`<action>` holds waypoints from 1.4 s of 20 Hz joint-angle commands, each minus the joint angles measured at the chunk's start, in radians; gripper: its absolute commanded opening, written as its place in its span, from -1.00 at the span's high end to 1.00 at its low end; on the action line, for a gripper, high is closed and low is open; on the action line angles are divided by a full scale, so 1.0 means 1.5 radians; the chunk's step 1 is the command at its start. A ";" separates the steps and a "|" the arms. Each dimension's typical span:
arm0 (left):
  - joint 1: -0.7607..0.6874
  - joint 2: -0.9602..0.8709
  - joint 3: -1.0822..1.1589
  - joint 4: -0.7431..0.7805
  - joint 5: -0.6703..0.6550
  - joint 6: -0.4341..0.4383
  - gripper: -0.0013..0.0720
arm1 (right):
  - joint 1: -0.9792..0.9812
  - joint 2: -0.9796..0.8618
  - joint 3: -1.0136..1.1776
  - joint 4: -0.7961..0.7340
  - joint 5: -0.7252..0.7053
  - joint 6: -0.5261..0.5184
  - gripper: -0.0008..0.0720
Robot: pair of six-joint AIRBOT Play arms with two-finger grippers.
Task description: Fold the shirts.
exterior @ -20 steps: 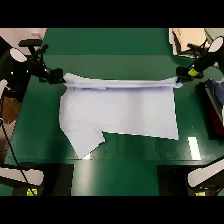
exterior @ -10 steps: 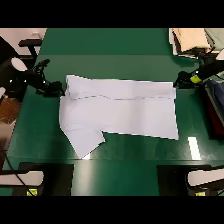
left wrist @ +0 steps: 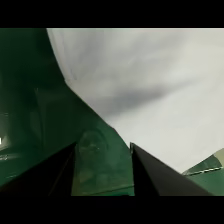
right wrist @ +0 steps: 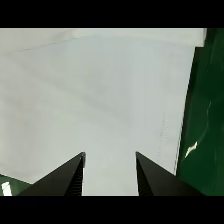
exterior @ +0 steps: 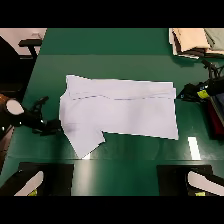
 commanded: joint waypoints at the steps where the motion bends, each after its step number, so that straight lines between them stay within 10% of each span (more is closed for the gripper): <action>1: 0.000 0.048 -0.095 -0.066 0.063 -0.012 -0.13 | -0.001 0.030 -0.033 0.003 -0.020 -0.002 -0.05; 9: 0.000 0.048 -0.157 -0.192 0.230 0.008 -0.12 | -0.001 0.030 -0.033 0.003 -0.019 -0.007 -0.05; 11: 0.000 0.049 -0.157 -0.214 0.226 0.012 0.79 | -0.001 0.030 -0.033 0.002 -0.007 -0.014 -0.05; 12: 0.000 0.049 -0.152 -0.216 0.213 0.026 0.90 | -0.002 0.030 -0.033 0.000 0.003 -0.024 -0.05; 28: 0.000 0.155 -0.078 -0.151 0.047 0.034 0.91 | -0.276 0.038 -0.370 -0.001 -0.004 -0.063 -0.33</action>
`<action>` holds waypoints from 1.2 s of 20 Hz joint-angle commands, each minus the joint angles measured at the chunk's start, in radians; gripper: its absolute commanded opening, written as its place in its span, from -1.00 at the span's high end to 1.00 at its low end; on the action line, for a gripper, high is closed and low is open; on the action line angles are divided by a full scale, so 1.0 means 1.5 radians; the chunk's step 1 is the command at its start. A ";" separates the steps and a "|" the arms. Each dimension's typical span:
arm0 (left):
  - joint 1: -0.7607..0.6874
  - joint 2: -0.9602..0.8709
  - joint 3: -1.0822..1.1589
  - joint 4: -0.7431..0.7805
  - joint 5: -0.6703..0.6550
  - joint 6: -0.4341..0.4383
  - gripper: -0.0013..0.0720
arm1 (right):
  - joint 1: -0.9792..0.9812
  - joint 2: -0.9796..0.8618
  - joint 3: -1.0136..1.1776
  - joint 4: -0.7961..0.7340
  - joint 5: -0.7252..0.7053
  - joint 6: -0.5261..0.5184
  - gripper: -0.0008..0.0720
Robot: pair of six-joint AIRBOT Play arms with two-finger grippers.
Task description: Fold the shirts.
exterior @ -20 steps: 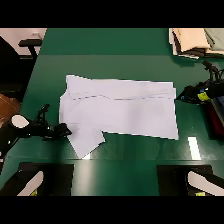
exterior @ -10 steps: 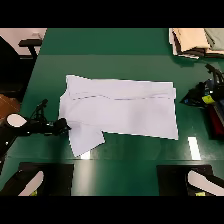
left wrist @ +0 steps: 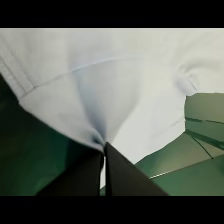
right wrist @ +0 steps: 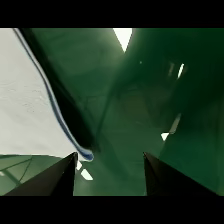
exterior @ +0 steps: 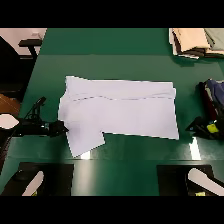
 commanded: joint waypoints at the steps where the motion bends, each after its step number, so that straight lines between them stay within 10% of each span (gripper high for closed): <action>1: 0.001 0.007 0.002 0.009 -0.007 0.000 0.91 | -0.006 -0.032 -0.059 0.067 -0.046 -0.017 -0.32; 6: 0.001 0.007 0.003 0.025 -0.026 -0.006 0.91 | 0.107 -0.079 -0.037 0.104 -0.044 -0.018 -0.19; 11: 0.001 0.052 0.047 0.135 -0.117 -0.038 0.91 | 0.186 -0.065 0.005 0.029 0.004 -0.017 0.93; 18: 0.001 0.152 0.051 0.125 -0.289 -0.054 0.91 | 0.191 0.126 0.023 -0.044 0.069 -0.007 0.93; 24: 0.001 0.069 0.116 0.124 -0.123 -0.037 0.91 | 0.220 0.081 0.150 -0.044 0.041 0.019 0.94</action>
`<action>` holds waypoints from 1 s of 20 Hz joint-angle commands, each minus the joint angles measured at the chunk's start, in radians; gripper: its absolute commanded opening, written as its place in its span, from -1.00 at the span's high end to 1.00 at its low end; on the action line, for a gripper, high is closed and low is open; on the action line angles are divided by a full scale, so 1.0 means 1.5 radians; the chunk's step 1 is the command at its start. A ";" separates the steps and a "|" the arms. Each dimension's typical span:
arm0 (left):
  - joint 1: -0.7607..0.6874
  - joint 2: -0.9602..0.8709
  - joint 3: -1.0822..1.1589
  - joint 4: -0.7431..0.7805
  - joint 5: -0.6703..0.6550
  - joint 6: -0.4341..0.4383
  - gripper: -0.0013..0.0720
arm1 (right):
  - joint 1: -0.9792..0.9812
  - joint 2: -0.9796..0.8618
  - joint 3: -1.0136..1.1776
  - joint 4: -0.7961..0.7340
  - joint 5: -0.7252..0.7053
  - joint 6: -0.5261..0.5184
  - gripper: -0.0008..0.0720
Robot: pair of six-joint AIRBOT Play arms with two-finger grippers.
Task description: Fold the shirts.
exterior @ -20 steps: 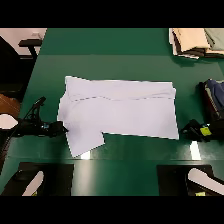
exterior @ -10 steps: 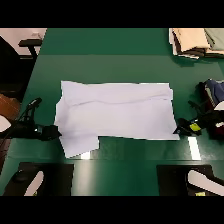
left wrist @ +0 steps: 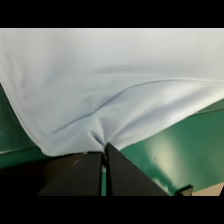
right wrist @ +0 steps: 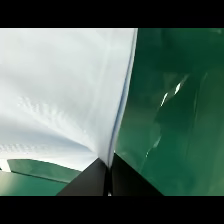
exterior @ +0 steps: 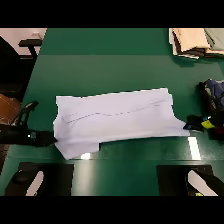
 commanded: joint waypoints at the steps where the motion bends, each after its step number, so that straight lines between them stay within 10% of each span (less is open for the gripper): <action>1: 0.001 -0.075 0.050 0.000 0.108 0.028 0.91 | 0.034 -0.060 0.095 -0.005 -0.026 0.009 0.94; 12: 0.001 -0.463 0.244 -0.080 0.384 0.126 0.89 | 0.104 -0.417 0.453 0.063 -0.067 0.017 0.92; 13: 0.001 -0.475 0.248 -0.094 0.389 0.126 0.63 | 0.094 -0.434 0.469 0.092 -0.069 0.015 0.79; 15: 0.001 -0.483 0.251 -0.102 0.395 0.125 -0.24 | 0.074 -0.452 0.490 0.131 -0.078 0.013 -0.10; 19: 0.001 -0.482 0.282 -0.104 0.353 0.127 -0.16 | 0.011 -0.433 0.458 0.146 -0.047 -0.018 -0.29; 20: 0.001 -0.482 0.286 -0.115 0.335 0.127 0.24 | -0.008 -0.421 0.433 0.146 -0.047 -0.023 -0.50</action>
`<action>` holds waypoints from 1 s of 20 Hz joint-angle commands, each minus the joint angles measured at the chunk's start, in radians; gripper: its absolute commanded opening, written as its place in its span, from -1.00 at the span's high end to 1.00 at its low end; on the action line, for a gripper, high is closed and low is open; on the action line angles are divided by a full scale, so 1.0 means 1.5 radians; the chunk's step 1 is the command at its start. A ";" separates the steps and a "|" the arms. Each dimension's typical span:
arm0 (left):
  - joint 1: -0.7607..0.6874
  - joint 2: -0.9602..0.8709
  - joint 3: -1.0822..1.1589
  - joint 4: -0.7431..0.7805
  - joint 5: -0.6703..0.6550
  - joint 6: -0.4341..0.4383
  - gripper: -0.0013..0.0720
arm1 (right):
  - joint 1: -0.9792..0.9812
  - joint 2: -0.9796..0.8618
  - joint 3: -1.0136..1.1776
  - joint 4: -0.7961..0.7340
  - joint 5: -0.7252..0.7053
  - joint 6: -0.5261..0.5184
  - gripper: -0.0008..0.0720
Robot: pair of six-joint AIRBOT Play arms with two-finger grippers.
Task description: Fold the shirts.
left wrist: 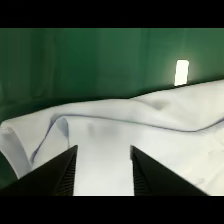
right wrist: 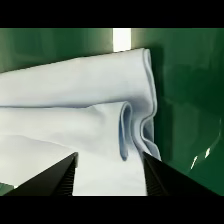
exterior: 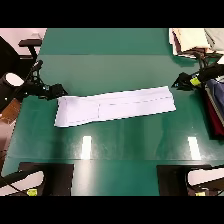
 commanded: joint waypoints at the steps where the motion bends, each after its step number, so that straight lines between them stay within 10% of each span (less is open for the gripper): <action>1: 0.000 -0.007 0.017 -0.035 -0.039 0.005 0.69 | -0.064 0.019 -0.057 0.021 0.012 -0.020 -0.66; 14: -0.241 -0.043 0.031 -0.064 0.082 -0.056 0.90 | -0.036 -0.124 -0.081 0.189 0.001 -0.112 -0.64; 18: -0.300 -0.110 0.089 -0.064 0.077 -0.069 0.90 | 0.009 -0.147 -0.035 0.183 0.016 -0.126 0.80; 20: -0.326 -0.155 0.132 -0.064 0.072 -0.071 0.90 | 0.009 -0.121 -0.023 0.183 0.023 -0.131 0.93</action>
